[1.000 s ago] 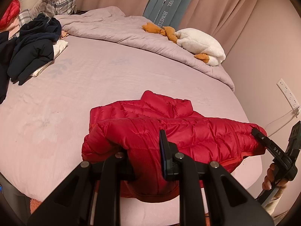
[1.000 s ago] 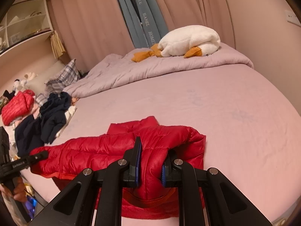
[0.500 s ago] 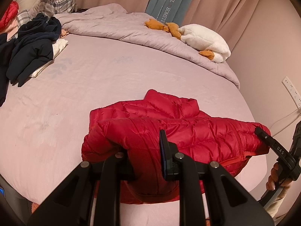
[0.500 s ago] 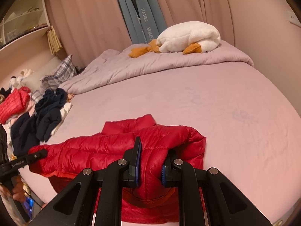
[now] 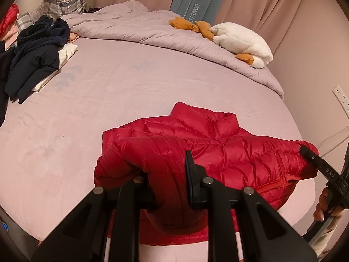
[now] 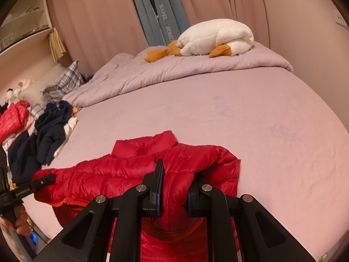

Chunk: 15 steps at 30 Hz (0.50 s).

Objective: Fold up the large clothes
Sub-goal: 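Lower the folded hem onto the jacket body and open both tools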

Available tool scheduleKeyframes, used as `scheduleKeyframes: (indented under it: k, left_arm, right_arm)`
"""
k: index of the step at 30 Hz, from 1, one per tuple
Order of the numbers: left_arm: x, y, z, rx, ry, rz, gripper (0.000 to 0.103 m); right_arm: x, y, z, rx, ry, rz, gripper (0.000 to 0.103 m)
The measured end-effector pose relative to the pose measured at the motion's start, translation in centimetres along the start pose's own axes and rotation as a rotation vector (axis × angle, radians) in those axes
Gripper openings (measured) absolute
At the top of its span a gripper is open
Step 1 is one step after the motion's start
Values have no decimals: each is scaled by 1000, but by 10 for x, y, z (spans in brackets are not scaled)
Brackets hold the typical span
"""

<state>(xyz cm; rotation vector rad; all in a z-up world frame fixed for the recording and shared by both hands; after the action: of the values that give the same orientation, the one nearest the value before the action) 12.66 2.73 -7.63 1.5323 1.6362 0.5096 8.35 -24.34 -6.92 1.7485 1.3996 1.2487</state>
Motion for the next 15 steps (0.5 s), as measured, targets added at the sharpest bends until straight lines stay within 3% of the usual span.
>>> scheduleKeyframes:
  k: [15]
  left_arm:
    - [5,-2,45,42,50,-5,20]
  right_arm:
    - [-9,-3,38,67,-29,10,17]
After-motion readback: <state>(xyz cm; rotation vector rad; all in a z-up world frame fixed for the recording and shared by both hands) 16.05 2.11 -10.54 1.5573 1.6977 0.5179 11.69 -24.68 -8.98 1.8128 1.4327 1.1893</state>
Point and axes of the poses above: each gripper's, at about its wrist camera, not at the fingertips, and z roughly the way its jaws point, x to its left, y to its top, the point moved 1 cm from there along z, roughly the way its jaws point, and after that the axes turned 13 degrees about -x, right-handed, at the moved point
